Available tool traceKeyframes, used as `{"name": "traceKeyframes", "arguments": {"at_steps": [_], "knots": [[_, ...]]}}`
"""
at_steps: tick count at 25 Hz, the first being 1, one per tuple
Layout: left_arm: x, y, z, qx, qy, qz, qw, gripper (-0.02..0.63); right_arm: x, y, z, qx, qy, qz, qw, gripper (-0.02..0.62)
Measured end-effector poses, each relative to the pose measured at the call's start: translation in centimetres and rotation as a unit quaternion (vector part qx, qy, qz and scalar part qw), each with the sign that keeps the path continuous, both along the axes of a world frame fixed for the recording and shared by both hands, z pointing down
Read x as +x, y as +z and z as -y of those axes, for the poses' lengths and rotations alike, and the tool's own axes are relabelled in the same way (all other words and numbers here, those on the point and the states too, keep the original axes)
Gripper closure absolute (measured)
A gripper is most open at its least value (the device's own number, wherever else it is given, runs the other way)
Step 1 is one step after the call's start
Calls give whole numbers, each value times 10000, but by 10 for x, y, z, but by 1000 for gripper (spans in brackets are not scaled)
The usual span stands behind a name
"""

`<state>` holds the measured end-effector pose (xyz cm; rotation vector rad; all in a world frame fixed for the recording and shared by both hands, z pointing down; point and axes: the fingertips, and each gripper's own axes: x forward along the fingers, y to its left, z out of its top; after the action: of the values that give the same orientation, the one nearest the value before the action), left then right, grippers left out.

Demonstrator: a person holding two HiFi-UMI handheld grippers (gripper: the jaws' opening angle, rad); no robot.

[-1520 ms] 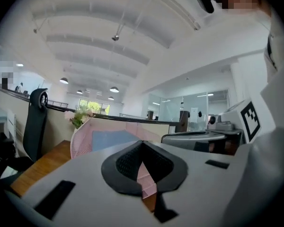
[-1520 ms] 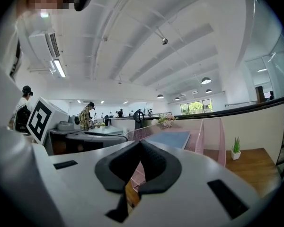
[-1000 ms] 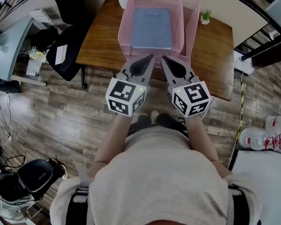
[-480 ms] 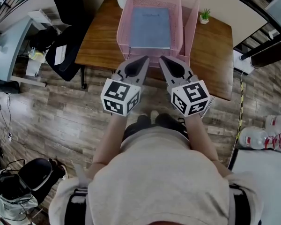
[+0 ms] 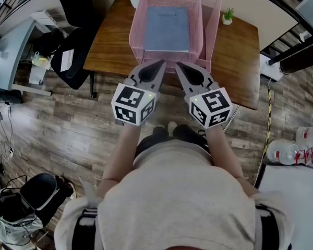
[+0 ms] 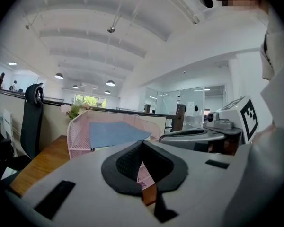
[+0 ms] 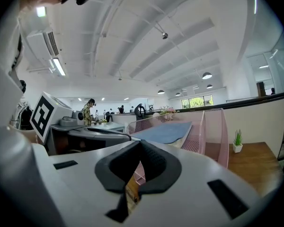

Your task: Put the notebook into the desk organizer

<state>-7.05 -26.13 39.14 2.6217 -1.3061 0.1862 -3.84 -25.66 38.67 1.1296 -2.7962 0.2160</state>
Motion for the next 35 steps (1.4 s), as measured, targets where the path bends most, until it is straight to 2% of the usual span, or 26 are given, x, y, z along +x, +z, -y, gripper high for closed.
{"name": "traceKeyframes", "arguments": {"at_steps": [8, 19, 35], "knots": [[3, 3, -1, -77, 120, -113, 9998, 597, -2, -1, -1, -9, -65, 27, 10000, 586], [5, 9, -2, -120, 84, -10, 9999, 597, 1, -1, 0, 16, -52, 25, 10000, 586], [8, 6, -1, -142, 118, -176, 9997, 597, -1, 0, 0, 24, -79, -65, 9999, 586]]}}
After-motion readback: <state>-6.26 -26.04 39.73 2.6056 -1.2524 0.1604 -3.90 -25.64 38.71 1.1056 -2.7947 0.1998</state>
